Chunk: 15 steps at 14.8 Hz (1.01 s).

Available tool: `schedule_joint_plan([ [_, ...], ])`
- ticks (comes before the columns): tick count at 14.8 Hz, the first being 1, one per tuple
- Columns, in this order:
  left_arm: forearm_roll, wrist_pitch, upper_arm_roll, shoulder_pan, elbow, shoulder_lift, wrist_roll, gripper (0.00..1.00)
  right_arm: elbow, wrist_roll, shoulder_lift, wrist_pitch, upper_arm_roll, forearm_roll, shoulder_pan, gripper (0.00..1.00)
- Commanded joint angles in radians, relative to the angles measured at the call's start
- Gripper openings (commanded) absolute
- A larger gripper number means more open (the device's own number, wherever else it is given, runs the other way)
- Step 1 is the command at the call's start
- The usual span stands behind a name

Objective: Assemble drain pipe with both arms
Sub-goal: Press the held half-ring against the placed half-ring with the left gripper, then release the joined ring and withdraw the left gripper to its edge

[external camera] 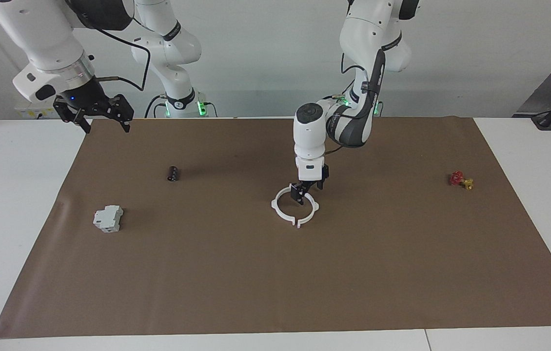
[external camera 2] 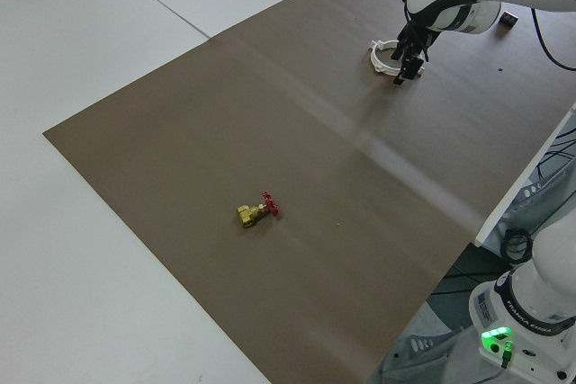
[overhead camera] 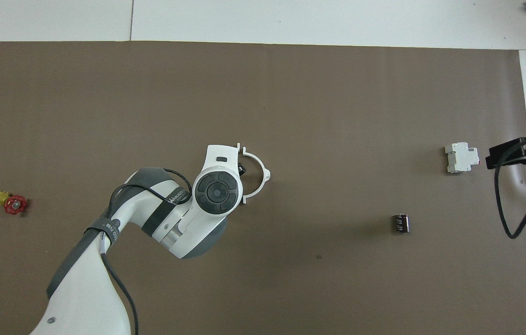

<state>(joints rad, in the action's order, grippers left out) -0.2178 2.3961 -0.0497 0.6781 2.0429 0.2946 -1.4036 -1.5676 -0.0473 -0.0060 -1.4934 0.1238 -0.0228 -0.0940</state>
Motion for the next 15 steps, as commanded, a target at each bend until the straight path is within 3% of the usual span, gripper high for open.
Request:
schedule_joint_plan([
  [1, -0.026, -0.115, -0.013, 0.005, -0.032, -0.058, 0.037, 1.00, 0.003, 0.020, 0.000, 0.013, -0.009, -0.003, 0.013, 1.00],
  [5, -0.026, -0.202, -0.016, -0.052, -0.056, -0.146, 0.075, 1.00, 0.004, 0.021, 0.000, 0.013, -0.009, -0.003, 0.013, 1.00],
  [8, -0.026, -0.319, -0.016, -0.083, -0.153, -0.153, 0.097, 1.00, 0.003, 0.023, 0.000, 0.013, -0.009, -0.003, 0.011, 1.00],
  [11, -0.015, -0.454, -0.013, -0.144, -0.257, -0.167, 0.239, 1.00, 0.003, 0.023, 0.000, 0.013, -0.009, -0.003, 0.011, 1.00],
  [15, -0.014, -0.515, -0.016, -0.208, -0.265, -0.218, 0.381, 1.00, 0.003, 0.023, 0.000, 0.013, -0.009, -0.003, 0.011, 1.00],
])
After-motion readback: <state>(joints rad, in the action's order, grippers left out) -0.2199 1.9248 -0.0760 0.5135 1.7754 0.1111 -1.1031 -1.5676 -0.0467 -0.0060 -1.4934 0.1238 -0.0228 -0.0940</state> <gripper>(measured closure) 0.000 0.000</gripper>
